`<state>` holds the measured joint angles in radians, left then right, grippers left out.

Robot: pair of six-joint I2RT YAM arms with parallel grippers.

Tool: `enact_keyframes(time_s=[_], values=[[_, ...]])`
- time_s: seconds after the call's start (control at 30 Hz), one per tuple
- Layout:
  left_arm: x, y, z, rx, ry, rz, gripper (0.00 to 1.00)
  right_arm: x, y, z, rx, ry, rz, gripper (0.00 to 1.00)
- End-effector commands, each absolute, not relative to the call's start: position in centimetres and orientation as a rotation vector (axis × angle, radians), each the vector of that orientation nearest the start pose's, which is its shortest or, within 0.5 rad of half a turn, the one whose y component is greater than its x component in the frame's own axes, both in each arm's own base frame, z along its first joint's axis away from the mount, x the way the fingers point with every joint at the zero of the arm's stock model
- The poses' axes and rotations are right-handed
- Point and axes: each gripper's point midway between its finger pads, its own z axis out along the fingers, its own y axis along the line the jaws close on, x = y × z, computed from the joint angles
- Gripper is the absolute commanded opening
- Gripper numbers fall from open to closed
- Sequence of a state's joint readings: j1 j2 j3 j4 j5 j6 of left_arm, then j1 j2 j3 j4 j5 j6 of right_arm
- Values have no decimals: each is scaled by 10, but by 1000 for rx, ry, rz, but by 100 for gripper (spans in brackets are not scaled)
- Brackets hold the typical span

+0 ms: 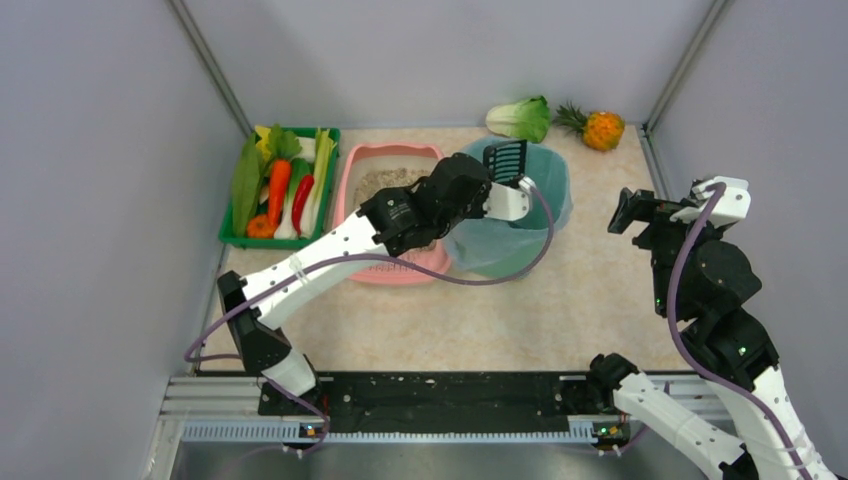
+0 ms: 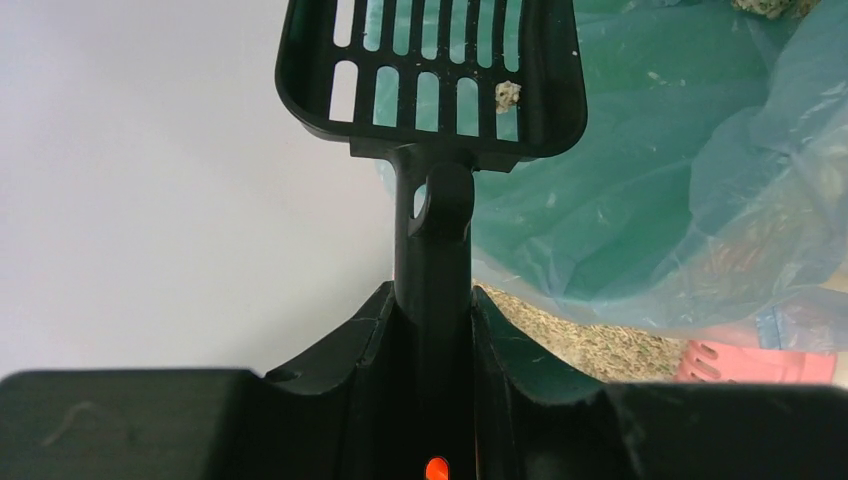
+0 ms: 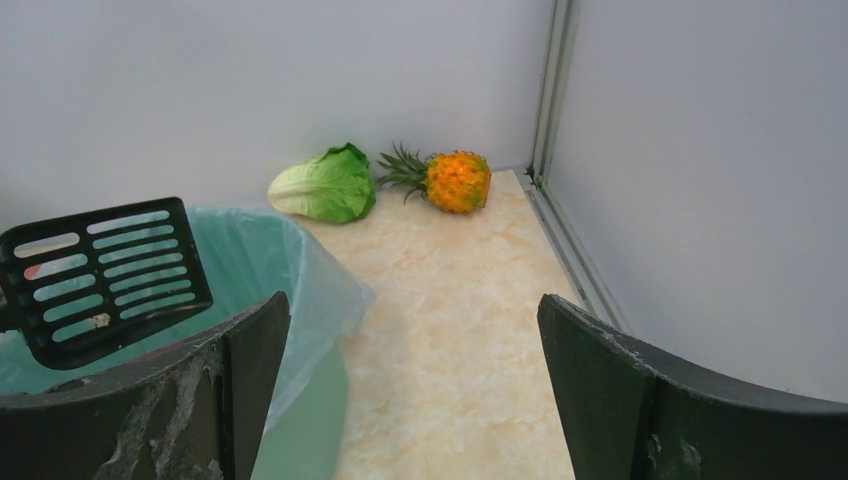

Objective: Clean the litter box

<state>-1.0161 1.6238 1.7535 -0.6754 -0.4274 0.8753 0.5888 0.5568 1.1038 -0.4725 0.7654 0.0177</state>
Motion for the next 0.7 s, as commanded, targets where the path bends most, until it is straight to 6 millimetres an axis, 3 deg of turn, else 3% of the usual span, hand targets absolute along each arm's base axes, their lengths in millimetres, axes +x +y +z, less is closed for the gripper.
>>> enact_keyframes(time_s=[0.0, 0.17, 0.43, 0.57, 0.67], values=[[326, -312, 351, 1353, 1516, 300, 0, 213, -2, 413, 187, 1484, -75, 94], [325, -298, 372, 1129, 1609, 108, 0, 212, -3, 413, 186, 1484, -74, 94], [314, -244, 410, 734, 1734, -242, 0, 215, 1, 413, 172, 1490, -69, 94], [309, -207, 412, 564, 1790, -263, 0, 218, 5, 412, 163, 1500, -67, 95], [308, -182, 402, 471, 1855, -230, 0, 222, 9, 410, 157, 1506, -63, 94]])
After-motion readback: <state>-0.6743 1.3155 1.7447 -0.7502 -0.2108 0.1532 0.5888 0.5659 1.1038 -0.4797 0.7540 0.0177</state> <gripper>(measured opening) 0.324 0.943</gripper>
